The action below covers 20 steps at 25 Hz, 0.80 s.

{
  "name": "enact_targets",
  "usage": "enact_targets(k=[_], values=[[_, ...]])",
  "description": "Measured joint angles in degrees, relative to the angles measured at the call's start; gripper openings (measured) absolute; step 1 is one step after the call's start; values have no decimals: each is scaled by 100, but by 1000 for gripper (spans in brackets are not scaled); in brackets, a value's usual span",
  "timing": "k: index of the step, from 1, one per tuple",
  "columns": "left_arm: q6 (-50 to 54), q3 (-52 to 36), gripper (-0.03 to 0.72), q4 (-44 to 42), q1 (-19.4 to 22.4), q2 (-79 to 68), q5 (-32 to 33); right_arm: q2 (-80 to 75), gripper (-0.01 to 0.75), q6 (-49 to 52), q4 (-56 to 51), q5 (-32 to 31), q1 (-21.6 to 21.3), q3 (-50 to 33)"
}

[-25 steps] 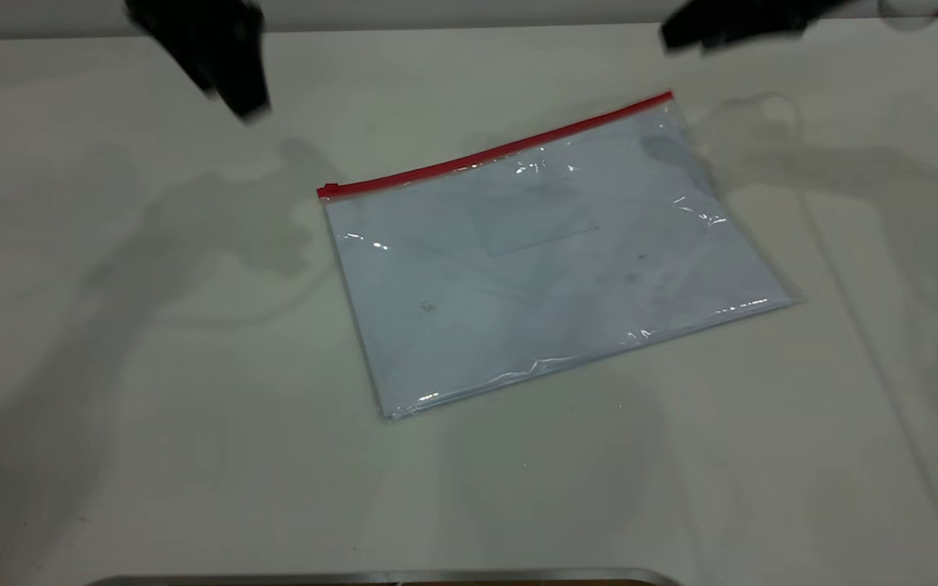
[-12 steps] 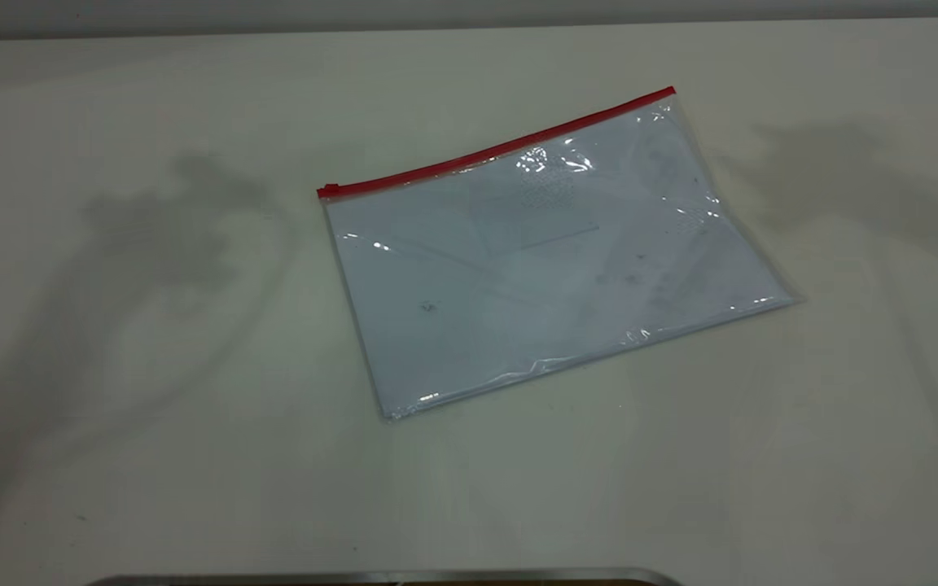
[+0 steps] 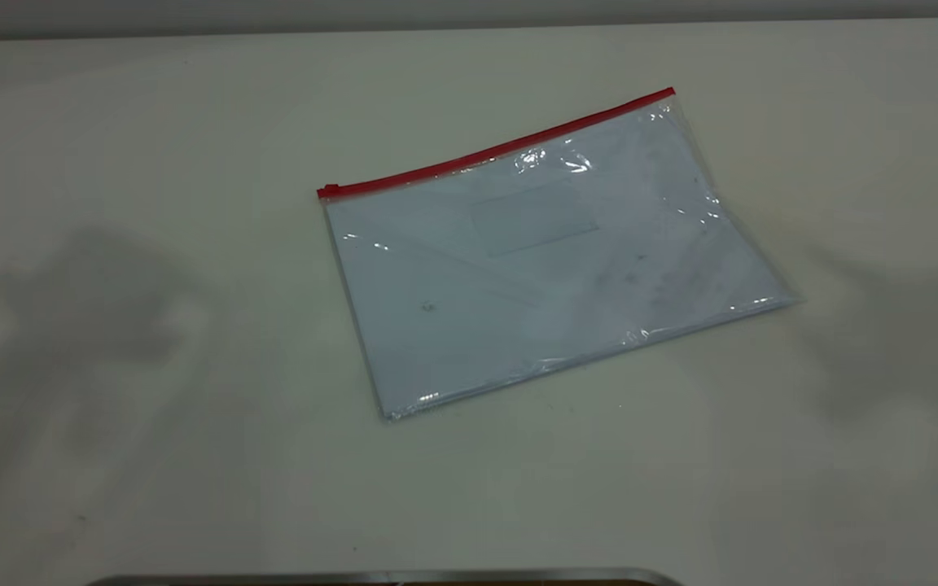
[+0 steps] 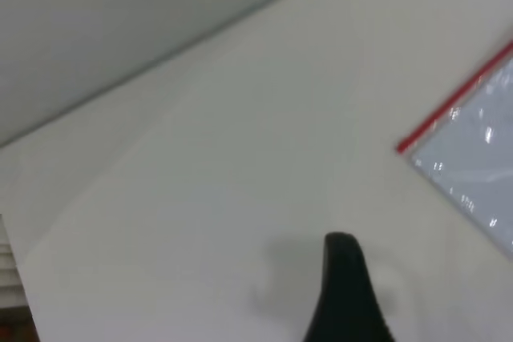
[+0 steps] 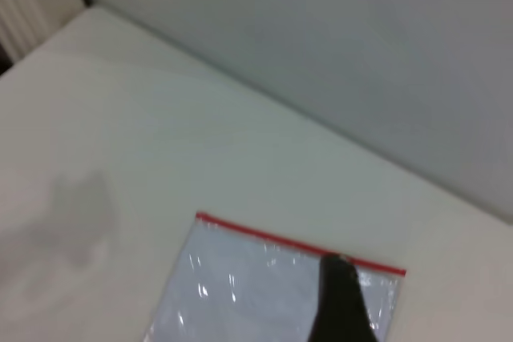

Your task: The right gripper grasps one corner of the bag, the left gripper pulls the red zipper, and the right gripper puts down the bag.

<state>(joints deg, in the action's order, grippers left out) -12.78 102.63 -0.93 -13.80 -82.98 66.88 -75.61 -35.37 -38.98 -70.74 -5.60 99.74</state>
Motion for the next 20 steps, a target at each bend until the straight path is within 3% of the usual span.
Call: enact_targets(k=[5, 9, 20], values=[[769, -77, 590, 0, 0, 694, 0, 618, 575, 911, 386, 0, 0, -179], [987, -566, 590, 0, 0, 1456, 0, 1345, 575, 1336, 705, 0, 0, -1002], [1384, -3617, 590, 386, 0, 3995, 0, 3988, 575, 1351, 811, 0, 0, -3900]])
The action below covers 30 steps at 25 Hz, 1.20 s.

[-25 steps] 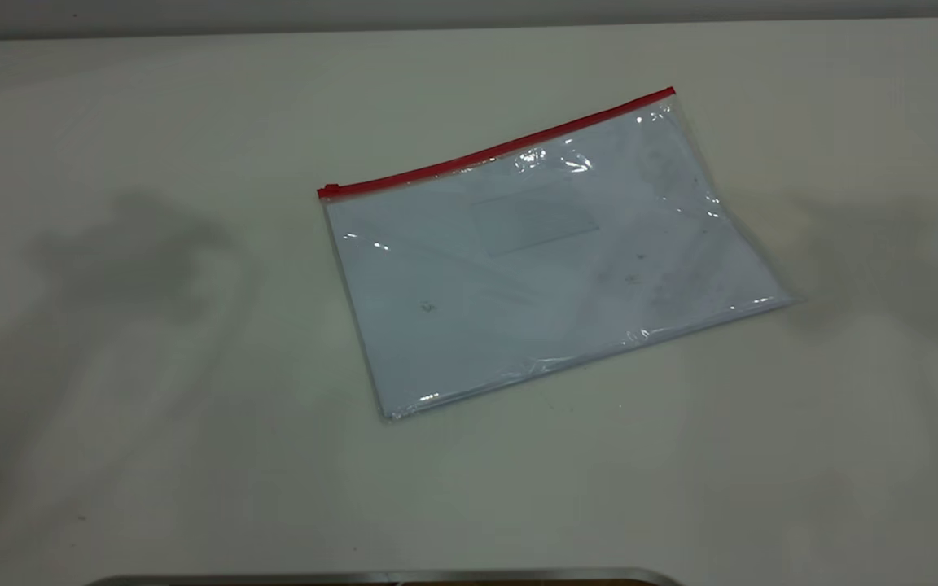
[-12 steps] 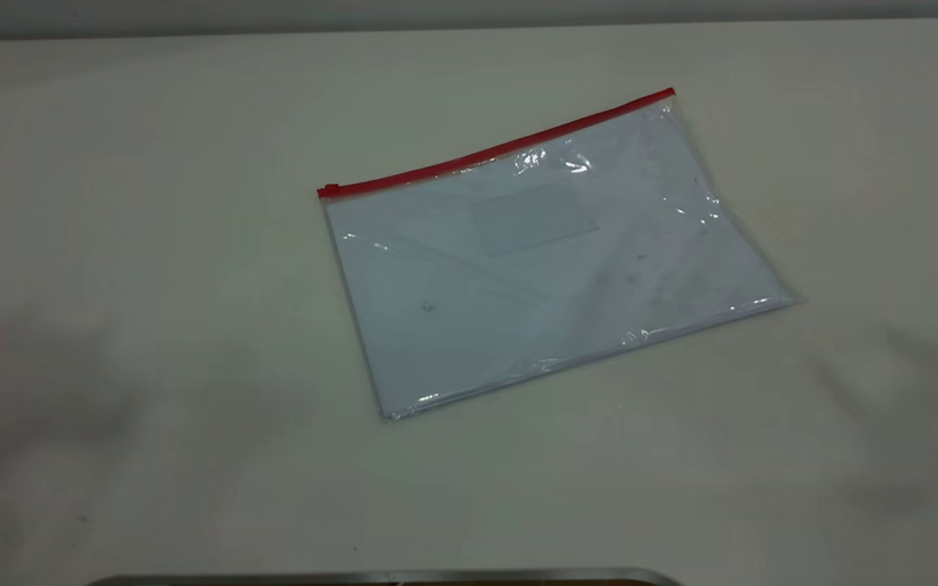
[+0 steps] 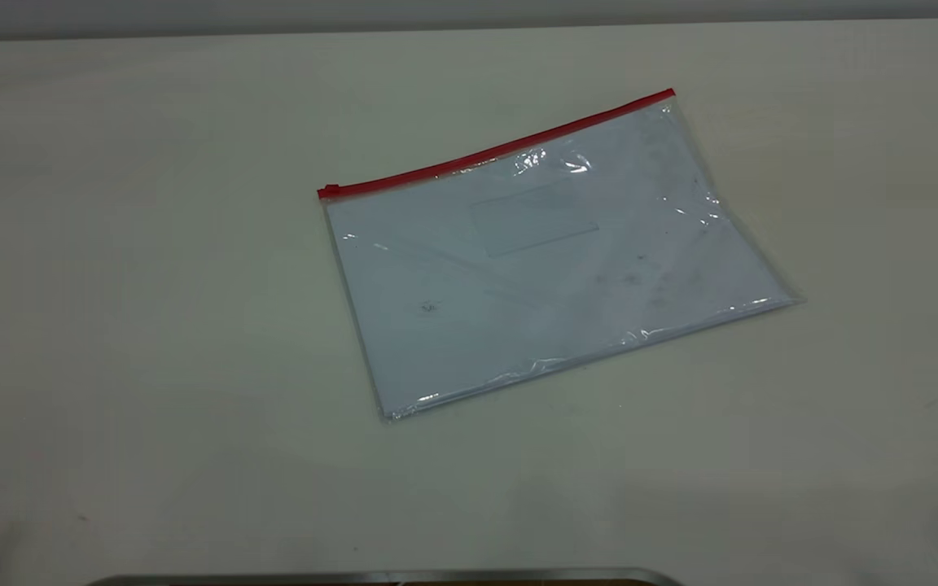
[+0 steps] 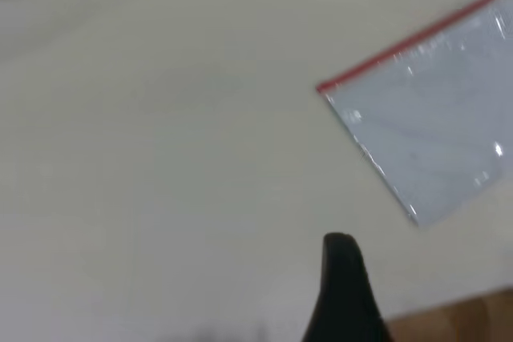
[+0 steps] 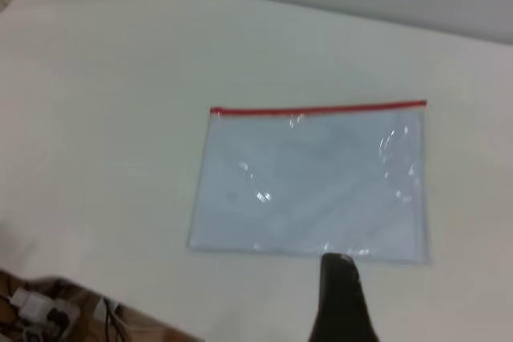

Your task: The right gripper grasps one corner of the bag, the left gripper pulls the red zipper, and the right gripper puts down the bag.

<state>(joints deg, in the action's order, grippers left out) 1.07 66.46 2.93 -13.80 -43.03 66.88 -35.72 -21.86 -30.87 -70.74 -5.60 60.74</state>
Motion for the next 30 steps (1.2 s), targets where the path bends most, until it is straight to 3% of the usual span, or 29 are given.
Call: enact_targets(k=[6, 15, 25, 30], values=[[-62, -1601, 590, -64, 0, 1023, 0, 1294, 575, -22, 96, 0, 0, -1160], [-386, -3211, 590, -82, 0, 1794, 0, 2801, 575, -22, 755, 0, 0, -1928], [-398, -3601, 590, -82, 0, 1886, -23, 3647, 575, -22, 1482, 0, 0, -2920], [-400, -3601, 590, -82, 0, 1886, -41, 3647, 575, -13, 1799, 347, 0, -3261]])
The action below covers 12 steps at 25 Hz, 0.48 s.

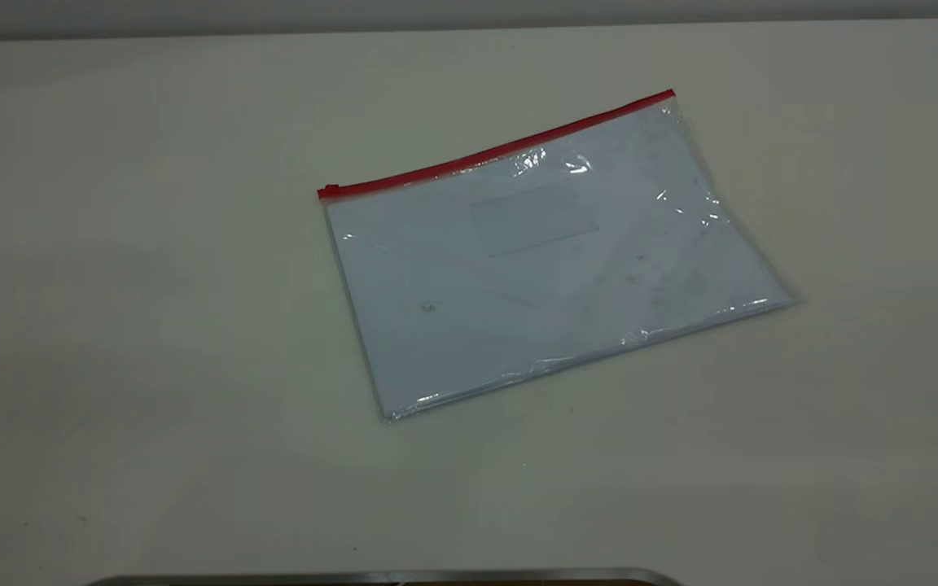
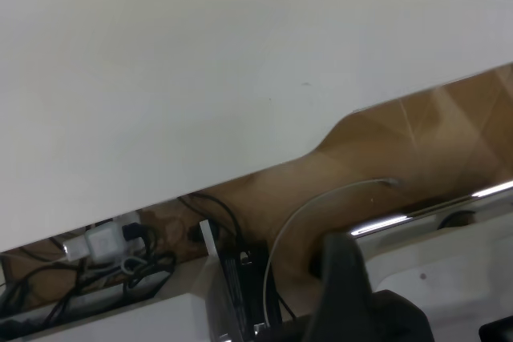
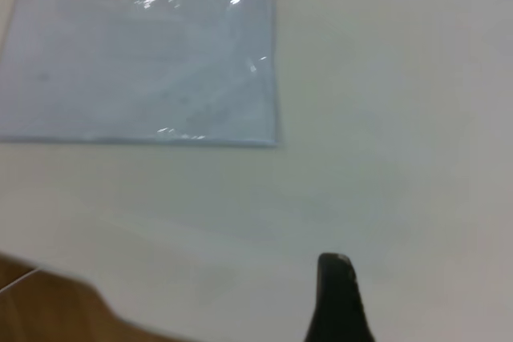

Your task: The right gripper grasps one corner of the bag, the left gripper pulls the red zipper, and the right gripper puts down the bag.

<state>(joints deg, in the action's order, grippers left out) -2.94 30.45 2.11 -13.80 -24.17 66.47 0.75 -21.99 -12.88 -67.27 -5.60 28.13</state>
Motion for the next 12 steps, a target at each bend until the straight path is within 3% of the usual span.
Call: enact_targets(k=[12], values=[[0, -50, 590, 0, 0, 0, -15, 0, 575, 138, 153, 91, 0, -37]])
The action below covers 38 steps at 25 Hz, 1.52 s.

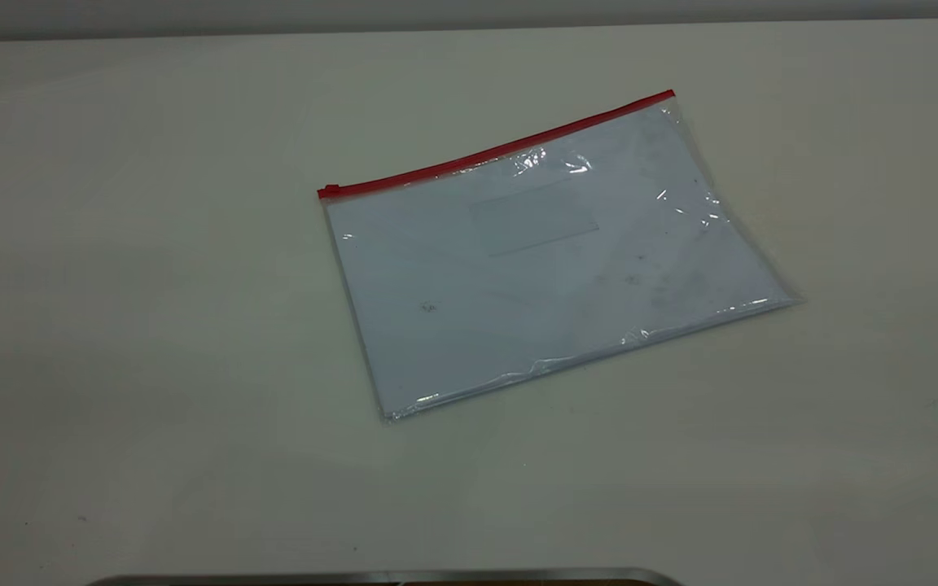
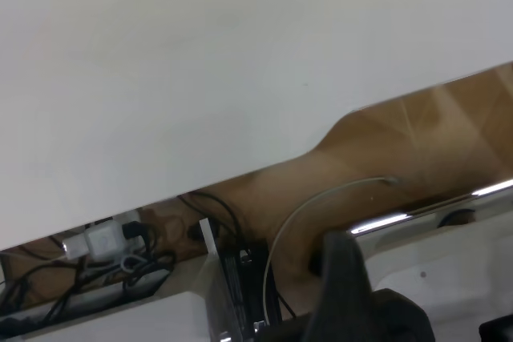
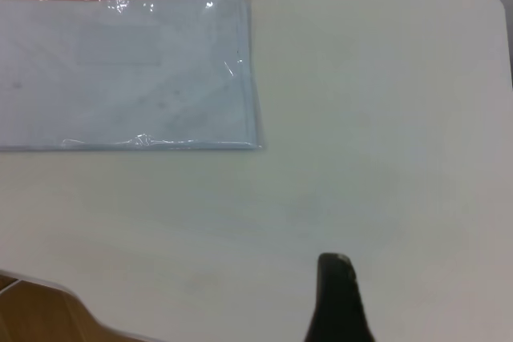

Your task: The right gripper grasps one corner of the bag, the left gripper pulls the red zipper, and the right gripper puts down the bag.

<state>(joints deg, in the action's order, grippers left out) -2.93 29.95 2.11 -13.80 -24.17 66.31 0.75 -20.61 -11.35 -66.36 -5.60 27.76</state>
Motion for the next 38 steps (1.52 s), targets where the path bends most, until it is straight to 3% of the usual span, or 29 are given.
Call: enact_targets(k=[25, 32, 38], values=[[91, -211, 590, -18, 31, 256, -249, 0, 574, 1, 0, 5, 0, 0], [95, -211, 590, -8, 1201, 1764, -231, 0, 574, 6, 0, 5, 0, 0], [111, -211, 590, -8, 1361, 2520, -157, 0, 574, 6, 0, 5, 0, 0]])
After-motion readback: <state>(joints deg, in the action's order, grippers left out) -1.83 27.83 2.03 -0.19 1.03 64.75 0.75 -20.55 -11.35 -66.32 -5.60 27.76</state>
